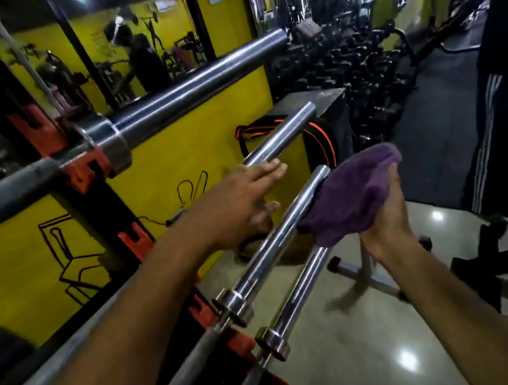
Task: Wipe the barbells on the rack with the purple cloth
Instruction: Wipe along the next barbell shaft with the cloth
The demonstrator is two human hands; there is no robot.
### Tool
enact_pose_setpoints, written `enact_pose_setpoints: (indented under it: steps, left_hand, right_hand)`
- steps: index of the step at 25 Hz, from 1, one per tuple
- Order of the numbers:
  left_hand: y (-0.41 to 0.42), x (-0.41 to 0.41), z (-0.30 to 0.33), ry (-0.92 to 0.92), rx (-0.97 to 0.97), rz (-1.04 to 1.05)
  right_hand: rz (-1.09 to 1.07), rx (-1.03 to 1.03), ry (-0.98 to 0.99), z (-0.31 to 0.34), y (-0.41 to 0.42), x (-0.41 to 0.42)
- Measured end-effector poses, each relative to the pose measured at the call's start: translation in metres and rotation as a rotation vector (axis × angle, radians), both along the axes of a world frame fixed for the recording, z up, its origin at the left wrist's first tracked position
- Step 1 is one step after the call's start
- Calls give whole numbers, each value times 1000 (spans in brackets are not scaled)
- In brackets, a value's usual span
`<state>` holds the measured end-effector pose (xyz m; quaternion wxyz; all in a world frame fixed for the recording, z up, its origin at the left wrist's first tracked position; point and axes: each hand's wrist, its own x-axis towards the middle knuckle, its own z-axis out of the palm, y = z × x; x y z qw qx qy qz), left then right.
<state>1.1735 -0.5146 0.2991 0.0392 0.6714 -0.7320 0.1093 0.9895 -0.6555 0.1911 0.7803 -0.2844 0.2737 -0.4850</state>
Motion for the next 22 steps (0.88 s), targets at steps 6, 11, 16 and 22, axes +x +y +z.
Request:
enact_pose_setpoints:
  steps: [6, 11, 16, 22]
  left_hand:
    - [-20, 66, 4, 139, 178, 193]
    - [-22, 76, -6, 171, 137, 173]
    - [-17, 72, -1, 318, 150, 194]
    - [-16, 71, 3, 359, 191, 181]
  right_hand:
    - [-210, -875, 593, 44, -98, 95]
    - [-251, -1463, 987, 28, -170, 163]
    - [-204, -1329, 961, 54, -168, 164]
    - [-256, -1729, 796, 33, -168, 151]
